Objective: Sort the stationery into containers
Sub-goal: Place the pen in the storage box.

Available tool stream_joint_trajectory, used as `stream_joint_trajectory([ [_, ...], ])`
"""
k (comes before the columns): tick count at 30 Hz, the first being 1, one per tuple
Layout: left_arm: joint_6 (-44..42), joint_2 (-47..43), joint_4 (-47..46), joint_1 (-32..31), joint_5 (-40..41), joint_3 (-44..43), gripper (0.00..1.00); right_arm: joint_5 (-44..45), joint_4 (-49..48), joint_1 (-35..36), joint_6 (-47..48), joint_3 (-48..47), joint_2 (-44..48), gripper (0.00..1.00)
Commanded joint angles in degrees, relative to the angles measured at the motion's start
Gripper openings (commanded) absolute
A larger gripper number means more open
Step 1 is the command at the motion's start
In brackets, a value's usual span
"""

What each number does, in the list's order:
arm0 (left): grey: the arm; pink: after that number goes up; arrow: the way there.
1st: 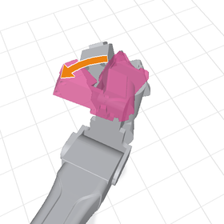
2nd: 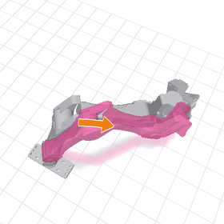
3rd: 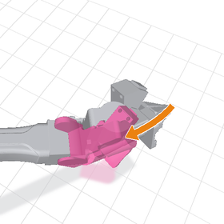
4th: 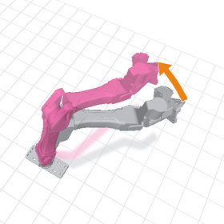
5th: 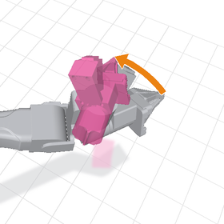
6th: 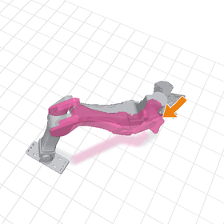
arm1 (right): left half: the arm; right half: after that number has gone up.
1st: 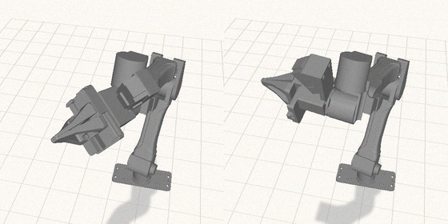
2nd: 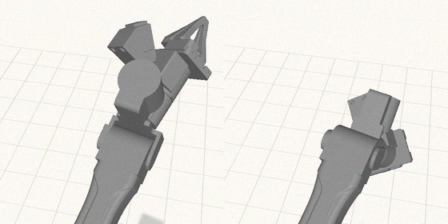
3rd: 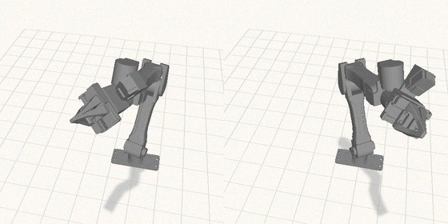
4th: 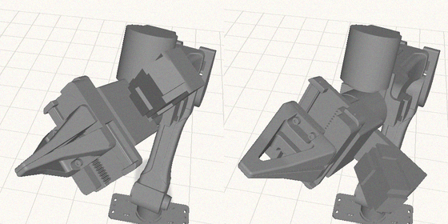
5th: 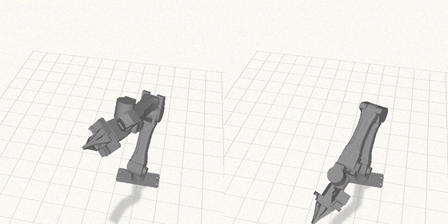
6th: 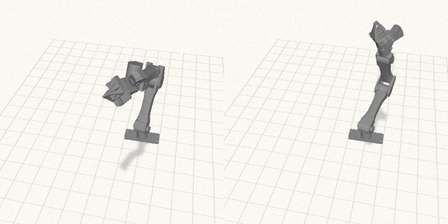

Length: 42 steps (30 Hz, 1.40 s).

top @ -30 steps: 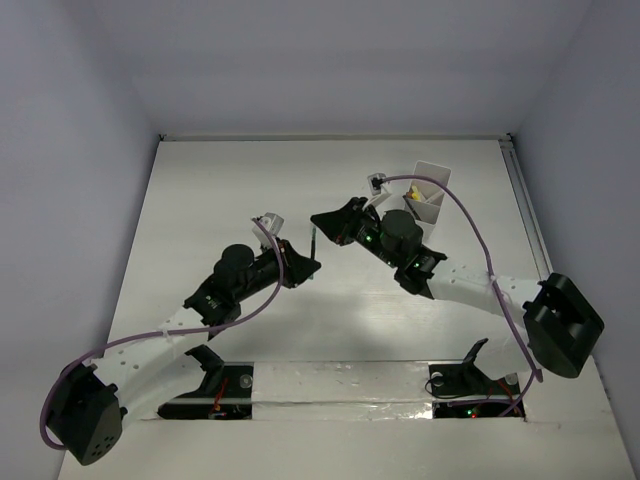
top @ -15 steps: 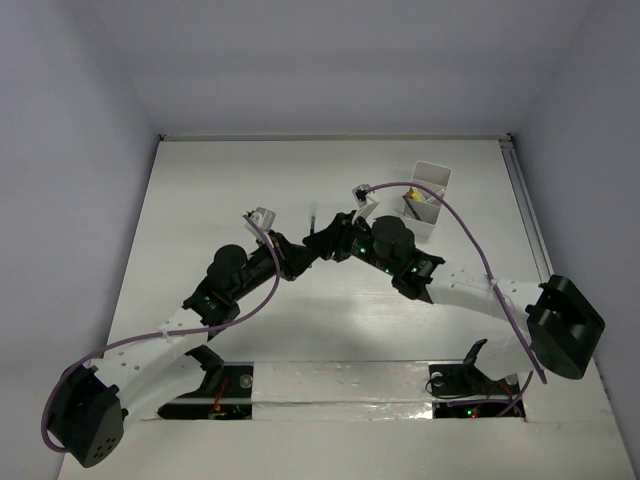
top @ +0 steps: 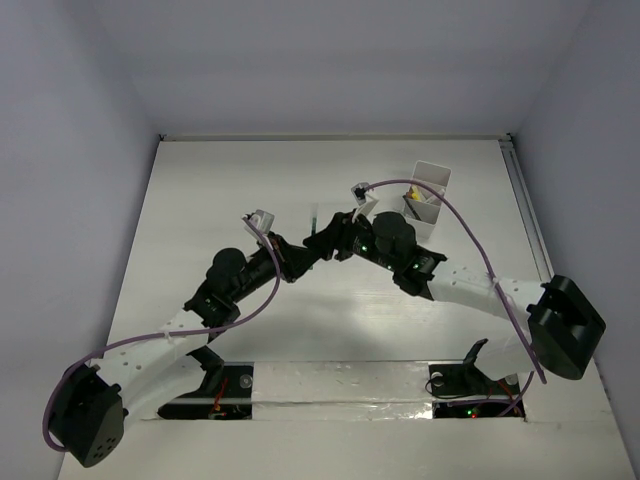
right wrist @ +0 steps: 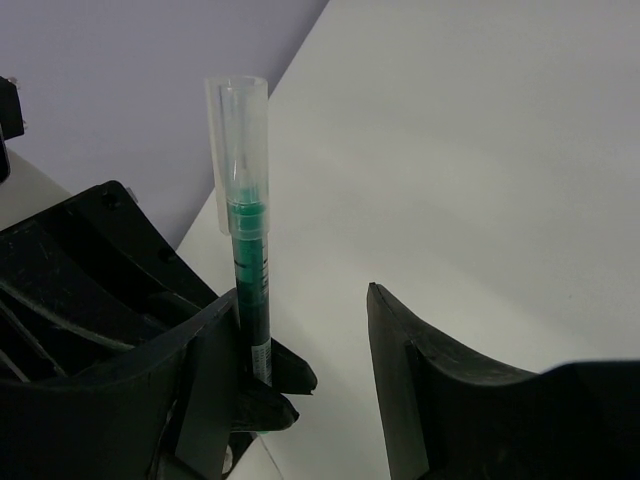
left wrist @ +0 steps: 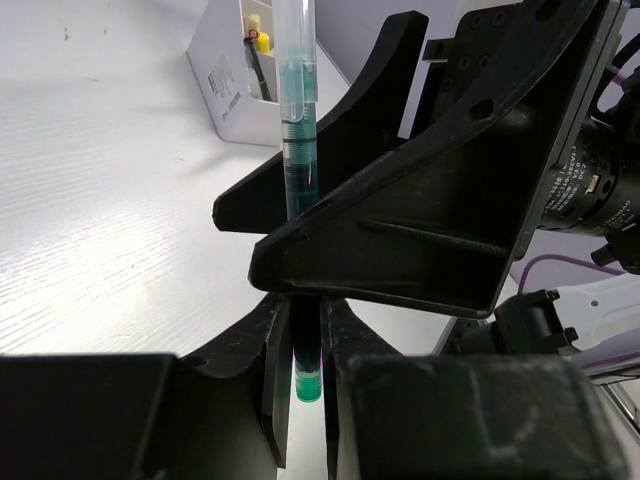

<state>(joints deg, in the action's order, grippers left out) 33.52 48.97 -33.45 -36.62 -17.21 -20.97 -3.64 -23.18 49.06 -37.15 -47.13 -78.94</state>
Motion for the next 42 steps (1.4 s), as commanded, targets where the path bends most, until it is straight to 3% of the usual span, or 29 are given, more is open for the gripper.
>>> stream_joint_trajectory([
  [1,-0.12,-0.37,-5.92,-0.12,-1.07,0.40,0.00,0.04,1.03,-1.60,2.16,-2.87,1.24,0.56],
  [14,-0.91,3.50,-5.92,-0.64,-2.39,0.58,0.00,-0.49,1.03,-3.27,2.69,-6.13,0.01,0.56],
  [18,-1.09,2.36,-5.57,-0.64,-1.69,0.84,0.00,-0.58,1.47,-3.79,2.52,-6.30,-0.25,0.52],
  [29,-1.09,2.53,-5.66,-0.64,-1.68,0.49,0.00,0.20,2.00,-3.79,1.73,-5.16,0.53,0.03],
  [31,-1.09,2.45,-5.57,-0.64,-1.77,0.32,0.12,1.09,2.35,-4.32,2.08,-4.81,1.06,0.00],
  [32,-1.17,2.36,-5.66,-0.64,-1.95,0.23,0.23,1.87,2.44,-4.32,2.16,-4.63,1.33,0.00],
  [34,-1.26,2.01,-5.75,-0.64,-2.38,0.05,0.35,2.93,3.22,-5.98,3.13,-4.37,2.29,0.00],
  [35,-1.35,1.92,-5.66,-0.64,-2.56,0.05,0.46,4.85,3.75,-6.60,3.57,-4.28,2.64,0.00],
  [38,-1.79,1.39,-4.53,-0.64,-2.83,0.23,0.56,7.41,5.07,-10.19,5.24,-3.67,3.26,0.00],
  [42,-2.23,-0.80,-3.11,-0.64,-2.39,1.19,0.59,14.86,5.08,-15.39,8.56,-1.04,5.10,0.00],
])
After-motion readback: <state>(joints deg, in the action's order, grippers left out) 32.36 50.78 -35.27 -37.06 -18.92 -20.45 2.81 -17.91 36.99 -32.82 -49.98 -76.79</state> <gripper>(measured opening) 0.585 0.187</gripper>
